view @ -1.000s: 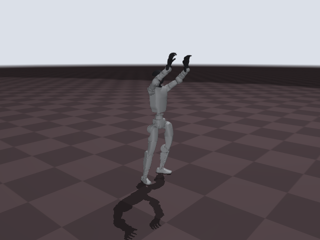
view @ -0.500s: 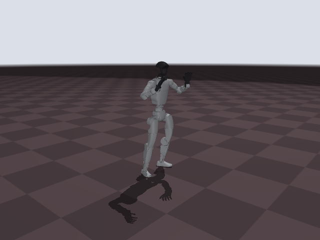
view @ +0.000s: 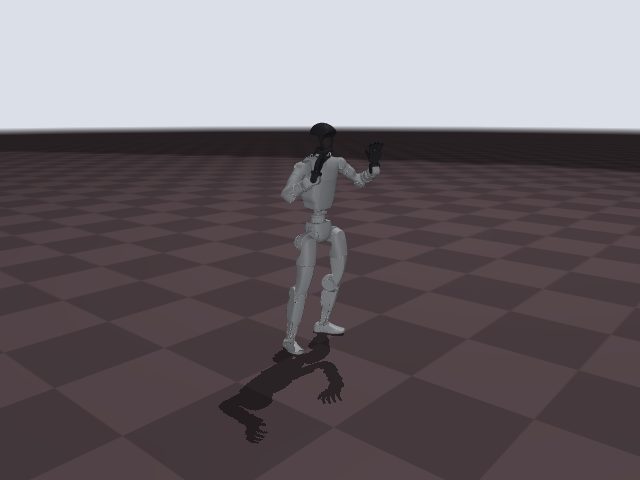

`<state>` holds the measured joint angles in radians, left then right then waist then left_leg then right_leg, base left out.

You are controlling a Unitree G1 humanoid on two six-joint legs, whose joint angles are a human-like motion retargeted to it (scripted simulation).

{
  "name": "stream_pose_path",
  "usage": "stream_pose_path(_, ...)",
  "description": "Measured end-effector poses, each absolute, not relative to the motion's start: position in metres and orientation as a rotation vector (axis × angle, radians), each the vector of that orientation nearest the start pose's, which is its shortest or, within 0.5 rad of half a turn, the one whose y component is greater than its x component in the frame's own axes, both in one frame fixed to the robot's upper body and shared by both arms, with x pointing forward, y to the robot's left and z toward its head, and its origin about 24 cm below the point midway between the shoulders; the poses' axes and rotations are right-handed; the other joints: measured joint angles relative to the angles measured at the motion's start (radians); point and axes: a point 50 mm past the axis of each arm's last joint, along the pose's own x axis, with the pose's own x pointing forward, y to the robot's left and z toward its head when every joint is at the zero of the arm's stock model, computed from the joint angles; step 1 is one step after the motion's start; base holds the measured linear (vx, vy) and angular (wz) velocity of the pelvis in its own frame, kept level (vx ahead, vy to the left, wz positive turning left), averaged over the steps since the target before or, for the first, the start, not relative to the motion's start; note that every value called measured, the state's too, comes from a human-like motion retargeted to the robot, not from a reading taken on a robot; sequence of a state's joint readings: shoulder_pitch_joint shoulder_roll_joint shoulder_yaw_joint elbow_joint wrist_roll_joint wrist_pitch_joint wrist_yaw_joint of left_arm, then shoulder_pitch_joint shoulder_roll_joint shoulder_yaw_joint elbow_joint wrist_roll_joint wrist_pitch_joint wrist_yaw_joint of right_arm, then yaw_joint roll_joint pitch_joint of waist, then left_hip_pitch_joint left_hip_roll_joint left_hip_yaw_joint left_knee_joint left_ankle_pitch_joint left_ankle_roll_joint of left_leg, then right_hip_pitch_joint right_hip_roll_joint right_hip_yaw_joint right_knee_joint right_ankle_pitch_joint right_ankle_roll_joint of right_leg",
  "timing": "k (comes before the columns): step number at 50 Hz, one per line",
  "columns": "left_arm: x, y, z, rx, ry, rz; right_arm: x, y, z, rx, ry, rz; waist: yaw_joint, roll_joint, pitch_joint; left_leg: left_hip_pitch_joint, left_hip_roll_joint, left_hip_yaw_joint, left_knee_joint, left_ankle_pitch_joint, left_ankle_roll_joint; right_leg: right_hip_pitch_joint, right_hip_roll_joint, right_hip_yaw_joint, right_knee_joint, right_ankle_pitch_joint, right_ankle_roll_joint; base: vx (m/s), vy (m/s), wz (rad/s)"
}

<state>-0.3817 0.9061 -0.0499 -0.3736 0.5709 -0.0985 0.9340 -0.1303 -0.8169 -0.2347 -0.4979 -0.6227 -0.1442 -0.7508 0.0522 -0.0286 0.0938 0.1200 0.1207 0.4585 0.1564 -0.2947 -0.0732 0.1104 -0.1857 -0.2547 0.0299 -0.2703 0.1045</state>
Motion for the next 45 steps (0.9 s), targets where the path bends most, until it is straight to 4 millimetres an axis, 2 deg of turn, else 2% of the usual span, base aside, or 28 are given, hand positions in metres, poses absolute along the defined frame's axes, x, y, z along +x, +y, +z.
stream_pose_path(13,0.218,0.201,0.290,0.897,-1.511,0.708,0.187,-0.226,0.268,-1.056,-1.370,-0.737,0.006,-0.006,-0.015,0.004,0.003,0.004,0.004,-0.004,0.001,0.003,0.001,0.003,0.002,-0.004,0.000,0.00,0.00,0.00)
stream_pose_path(17,0.218,0.194,0.307,0.878,-1.580,0.688,0.184,-0.218,0.283,-1.037,-1.472,-0.743,0.011,-0.006,-0.030,0.010,0.004,0.005,0.002,-0.006,0.001,0.007,0.003,0.003,0.001,-0.007,-0.003,0.00,0.00,0.00)
stream_pose_path(20,0.225,0.179,0.336,0.852,-1.658,0.641,0.192,-0.201,0.315,-1.041,-1.593,-0.689,0.012,0.001,-0.062,0.012,0.006,0.008,0.003,-0.008,0.002,0.009,0.005,0.005,0.000,-0.007,-0.007,0.00,0.00,0.00)
stream_pose_path(23,0.252,0.152,0.387,0.930,-1.722,0.640,0.220,-0.176,0.373,-1.090,-1.675,-0.653,0.015,0.007,-0.107,0.011,0.009,0.010,0.006,-0.009,0.002,0.010,0.007,0.004,-0.001,-0.004,-0.007,0.00,0.00,0.00)
stream_pose_path(25,0.275,0.129,0.429,1.068,-1.734,0.703,0.244,-0.158,0.420,-1.155,-1.686,-0.696,0.015,0.001,-0.134,0.008,0.010,0.009,0.007,-0.007,-0.001,0.011,0.007,-0.001,-0.003,-0.002,-0.002,0.00,0.00,0.00)
stream_pose_path(27,0.303,0.112,0.461,1.261,-1.658,0.808,0.274,-0.139,0.458,-1.247,-1.633,-0.773,0.003,-0.005,-0.169,0.000,0.010,0.004,0.008,-0.003,-0.005,0.010,0.006,-0.011,-0.005,0.001,0.004,0.01,0.01,0.20)
stream_pose_path(30,0.321,0.097,0.502,1.565,-1.470,0.982,0.301,-0.121,0.509,-1.478,-1.471,-0.938,-0.002,-0.010,-0.177,-0.012,0.008,-0.005,0.010,0.002,-0.010,0.009,0.003,-0.028,-0.012,0.006,0.017,0.01,0.01,0.22)
stream_pose_path(32,0.321,0.089,0.516,1.646,-1.331,1.006,0.309,-0.122,0.528,-1.578,-1.290,-1.005,-0.001,-0.013,-0.183,-0.019,0.006,-0.010,0.008,0.005,-0.017,0.007,0.002,-0.038,-0.016,0.009,0.026,0.01,0.00,0.10)
stream_pose_path(33,0.316,0.084,0.523,1.629,-1.296,1.005,0.308,-0.125,0.536,-1.576,-1.207,-1.027,0.002,-0.016,-0.184,-0.022,0.006,-0.012,0.007,0.006,-0.022,0.006,0.001,-0.042,-0.017,0.009,0.031,0.00,0.00,0.00)
stream_pose_path(35,0.301,0.071,0.539,1.528,-1.310,0.996,0.295,-0.131,0.555,-1.449,-1.120,-1.065,0.012,-0.019,-0.180,-0.027,0.006,-0.016,0.008,0.005,-0.030,0.006,0.001,-0.048,-0.019,0.008,0.037,0.00,0.00,0.00)
stream_pose_path(37,0.284,0.058,0.551,1.459,-1.402,0.990,0.276,-0.134,0.572,-1.352,-1.136,-1.125,0.024,-0.022,-0.174,-0.030,0.006,-0.022,0.010,0.004,-0.031,0.009,0.001,-0.054,-0.021,0.007,0.039,0.00,0.00,0.00)
stream_pose_path(39,0.273,0.048,0.557,1.471,-1.483,0.978,0.261,-0.128,0.583,-1.321,-1.223,-1.138,0.034,-0.019,-0.168,-0.032,0.006,-0.028,0.013,0.002,-0.034,0.013,0.001,-0.061,-0.023,0.005,0.040,0.00,0.00,0.00)
stream_pose_path(42,0.270,0.040,0.556,1.544,-1.538,0.950,0.254,-0.111,0.584,-1.435,-1.341,-1.083,0.056,-0.003,-0.175,-0.033,0.008,-0.035,0.016,0.000,-0.034,0.018,0.002,-0.068,-0.025,0.005,0.040,0.00,0.00,0.00)
stream_pose_path(45,0.276,0.045,0.550,1.612,-1.546,0.940,0.255,-0.097,0.577,-1.497,-1.424,-1.026,0.049,0.000,-0.188,-0.028,0.009,-0.034,0.014,-0.002,-0.032,0.020,0.004,-0.066,-0.023,0.003,0.037,0.00,0.00,0.00)
